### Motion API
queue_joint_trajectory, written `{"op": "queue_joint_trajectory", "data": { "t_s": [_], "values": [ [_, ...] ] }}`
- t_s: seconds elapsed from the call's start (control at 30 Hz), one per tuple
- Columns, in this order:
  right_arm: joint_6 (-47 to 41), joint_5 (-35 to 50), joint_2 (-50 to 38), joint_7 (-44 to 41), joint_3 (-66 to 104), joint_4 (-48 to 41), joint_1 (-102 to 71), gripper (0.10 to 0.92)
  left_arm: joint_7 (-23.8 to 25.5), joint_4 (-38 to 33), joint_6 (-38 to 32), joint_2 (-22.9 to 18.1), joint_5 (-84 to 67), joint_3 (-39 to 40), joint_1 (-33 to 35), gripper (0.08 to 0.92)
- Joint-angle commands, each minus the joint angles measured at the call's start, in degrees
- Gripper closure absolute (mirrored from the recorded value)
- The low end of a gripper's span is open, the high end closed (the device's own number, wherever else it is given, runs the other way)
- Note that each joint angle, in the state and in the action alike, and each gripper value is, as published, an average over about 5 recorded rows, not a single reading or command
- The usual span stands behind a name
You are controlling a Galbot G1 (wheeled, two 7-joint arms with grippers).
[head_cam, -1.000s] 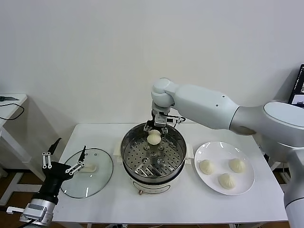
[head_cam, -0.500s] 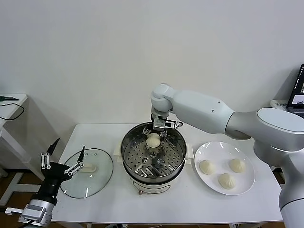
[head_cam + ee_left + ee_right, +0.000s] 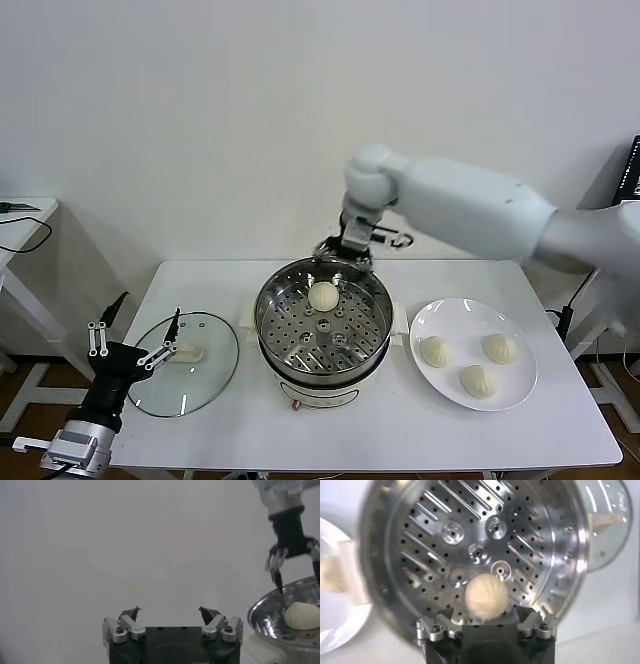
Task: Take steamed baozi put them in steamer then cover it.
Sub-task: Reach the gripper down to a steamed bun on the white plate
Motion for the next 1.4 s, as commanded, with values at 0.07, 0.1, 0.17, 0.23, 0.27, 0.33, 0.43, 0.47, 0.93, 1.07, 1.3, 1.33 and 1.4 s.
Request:
{"op": "queue_joint_trajectory", "data": {
  "t_s": [0.07,0.1,0.17,0.23,0.27,0.33,0.43,0.47,0.93,1.07,1.3,1.33,1.4],
  "values": [
    [-23.5,14.2,-22.5,-2.8,-6.9,10.1,5.9,0.203,-0.1,-0.3,0.0,0.1,0.7,1.1,0.1,0.177],
    [-25.2,13.8,-23.6,-3.0,-7.1,9.8,4.9,0.203,-0.1,-0.3,0.0,0.0,0.8,1.3,0.1,0.177],
    [-27.9,11.9,-25.2,-3.3,-6.4,8.8,2.0,0.203,-0.1,-0.3,0.0,0.0,1.0,1.7,0.0,0.177],
    [-30.4,9.7,-26.1,-3.4,-4.8,7.8,-1.5,0.203,-0.2,-0.3,-0.1,-0.1,1.1,2.0,-0.1,0.177],
    [-31.5,8.8,-26.4,-3.3,-3.7,7.3,-3.7,0.203,-0.2,-0.3,-0.1,-0.1,1.2,2.1,-0.1,0.177],
    [-33.4,7.9,-26.5,-2.8,-1.2,6.3,-8.0,0.203,-0.2,-0.3,-0.1,-0.2,1.3,2.4,-0.1,0.177],
    [-35.2,6.9,-26.1,-0.9,2.9,4.7,-14.3,0.203,-0.2,-0.2,-0.2,-0.3,1.4,2.8,-0.1,0.177],
    [-35.7,6.5,-25.8,0.1,4.1,4.2,-16.0,0.203,-0.2,-0.1,-0.3,-0.3,1.4,3.0,-0.2,0.177],
    [-39.0,1.7,-22.1,5.6,12.3,-1.3,-29.7,0.203,-0.3,0.8,-0.4,-0.2,1.5,4.3,-1.0,0.177],
    [-38.9,0.6,-20.8,6.6,14.3,-2.6,-32.5,0.203,-0.3,1.0,-0.5,-0.2,1.5,4.3,-1.0,0.177],
    [-38.6,-0.3,-18.7,7.6,17.1,-4.6,-36.0,0.203,-0.3,0.9,-0.4,-0.3,1.5,4.3,-0.9,0.177],
    [-38.5,-0.5,-18.5,7.8,17.5,-4.8,-36.4,0.203,-0.3,1.0,-0.4,-0.3,1.5,4.3,-0.9,0.177],
    [-38.2,-0.8,-18.1,8.3,18.1,-5.2,-37.1,0.203,-0.3,1.1,-0.4,-0.3,1.6,4.3,-0.9,0.177]
  ]
}}
